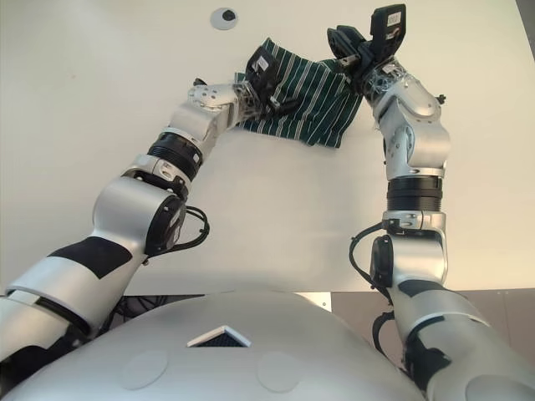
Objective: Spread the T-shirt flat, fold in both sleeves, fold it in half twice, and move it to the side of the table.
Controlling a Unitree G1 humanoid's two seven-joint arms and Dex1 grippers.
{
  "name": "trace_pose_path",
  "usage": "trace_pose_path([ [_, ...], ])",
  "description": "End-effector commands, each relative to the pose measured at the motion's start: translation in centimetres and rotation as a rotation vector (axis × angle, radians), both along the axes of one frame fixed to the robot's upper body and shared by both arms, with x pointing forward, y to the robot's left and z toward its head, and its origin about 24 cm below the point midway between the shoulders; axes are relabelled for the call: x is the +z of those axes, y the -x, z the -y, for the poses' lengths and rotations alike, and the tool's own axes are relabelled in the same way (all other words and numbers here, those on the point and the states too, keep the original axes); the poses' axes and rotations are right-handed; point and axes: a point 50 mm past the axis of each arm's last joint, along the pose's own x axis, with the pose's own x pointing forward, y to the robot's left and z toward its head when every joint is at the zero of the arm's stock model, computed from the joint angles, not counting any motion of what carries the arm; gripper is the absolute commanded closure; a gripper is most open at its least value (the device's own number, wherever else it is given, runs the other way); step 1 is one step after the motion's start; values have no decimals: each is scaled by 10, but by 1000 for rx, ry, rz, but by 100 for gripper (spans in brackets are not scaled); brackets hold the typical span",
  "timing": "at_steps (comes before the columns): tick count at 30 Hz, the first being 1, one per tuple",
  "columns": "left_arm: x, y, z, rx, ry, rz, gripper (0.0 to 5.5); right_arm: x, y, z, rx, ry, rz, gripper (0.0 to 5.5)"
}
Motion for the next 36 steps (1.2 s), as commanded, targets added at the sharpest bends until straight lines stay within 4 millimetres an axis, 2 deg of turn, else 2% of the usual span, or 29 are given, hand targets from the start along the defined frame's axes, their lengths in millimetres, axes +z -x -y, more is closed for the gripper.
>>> trace_pose_path([
  [1, 49, -17, -33, 188, 130, 289, 176, 11, -3, -22, 75, -63, 33, 435],
  [4, 68, -9, -54, 272, 211, 386, 176, 17, 0, -28, 80, -50, 77, 386],
  [6, 75, -2, -72, 342, 233, 427, 176, 18, 3, -39, 122, -28, 92, 358],
  [8, 72, 3, -89, 410, 225, 416, 176, 11, 10, -54, 194, -10, 67, 327],
  [10, 67, 5, -105, 464, 204, 404, 176, -7, 14, -61, 241, 44, -4, 306],
  [13, 65, 6, -118, 509, 181, 393, 176, -32, 16, -41, 200, 131, -96, 306],
  [16, 66, 8, -121, 526, 188, 391, 176, -48, 17, -26, 161, 152, -144, 306],
  [19, 66, 10, -116, 524, 193, 390, 176, -71, 22, -16, 137, 196, -234, 306],
  [23, 68, 23, -124, 581, 189, 419, 176, -104, 25, -9, 154, 325, -399, 306],
  [26, 65, 25, -123, 580, 187, 407, 176, -108, 14, 24, -29, 425, -412, 306],
  [29, 63, 23, -123, 568, 180, 394, 176, -99, 5, 56, -220, 418, -379, 306],
  [32, 65, 12, -112, 508, 184, 378, 176, -89, 4, 82, -392, 414, -324, 306],
  [36, 67, 4, -105, 469, 185, 373, 176, -83, 6, 102, -542, 376, -292, 306],
])
